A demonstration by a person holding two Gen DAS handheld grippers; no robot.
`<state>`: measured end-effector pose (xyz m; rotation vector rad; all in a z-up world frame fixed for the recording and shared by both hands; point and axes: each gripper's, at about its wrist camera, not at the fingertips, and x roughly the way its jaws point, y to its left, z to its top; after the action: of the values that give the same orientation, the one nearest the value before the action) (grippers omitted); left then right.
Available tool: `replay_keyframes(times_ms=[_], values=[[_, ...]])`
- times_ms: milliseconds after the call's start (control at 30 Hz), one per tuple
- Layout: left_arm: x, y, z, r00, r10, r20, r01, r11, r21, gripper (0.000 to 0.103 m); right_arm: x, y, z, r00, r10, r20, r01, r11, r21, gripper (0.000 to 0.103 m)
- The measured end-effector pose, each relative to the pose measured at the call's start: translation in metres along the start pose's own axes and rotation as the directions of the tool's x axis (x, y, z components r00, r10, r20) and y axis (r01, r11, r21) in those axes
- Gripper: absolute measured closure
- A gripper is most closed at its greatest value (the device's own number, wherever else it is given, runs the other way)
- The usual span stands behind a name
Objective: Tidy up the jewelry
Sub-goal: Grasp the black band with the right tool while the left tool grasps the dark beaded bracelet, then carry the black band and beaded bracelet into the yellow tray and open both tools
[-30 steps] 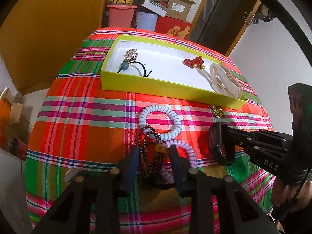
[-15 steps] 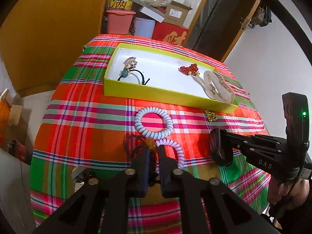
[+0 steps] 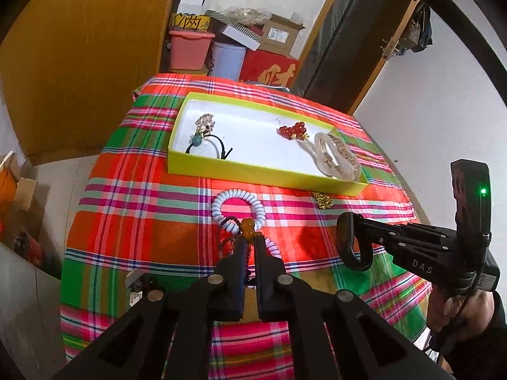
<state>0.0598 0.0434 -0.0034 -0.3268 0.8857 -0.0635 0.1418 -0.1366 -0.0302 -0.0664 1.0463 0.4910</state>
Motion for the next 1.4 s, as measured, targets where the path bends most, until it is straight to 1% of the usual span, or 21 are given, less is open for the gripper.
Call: replay_keyframes(times_ms=[433,767,1000,1400], values=[[-0.024,-0.009,0.016,0.998,-0.018,0.056,0.017,1.000,0.019,0.098,-0.031,0.007,0.012,0.998,0.004,0.069,-0.003,1.000,-0.013,0.094],[-0.022,-0.012,0.031,0.998,-0.025,0.066,0.023,0.999,0.035,0.098,-0.035,0.010,0.028,0.996,-0.007,0.093,0.011,0.999,-0.036,0.094],[-0.016,-0.011,0.056,0.996,-0.028,0.087,0.024,0.998,0.052,0.098,-0.031,0.013,0.047,0.994,-0.013,0.112,0.020,0.998,-0.054,0.094],[0.009,-0.007,0.101,0.995,-0.013,0.101,0.004,0.996,0.091,0.098,-0.004,0.006,0.083,0.993,-0.031,0.116,0.035,0.999,-0.033,0.094]])
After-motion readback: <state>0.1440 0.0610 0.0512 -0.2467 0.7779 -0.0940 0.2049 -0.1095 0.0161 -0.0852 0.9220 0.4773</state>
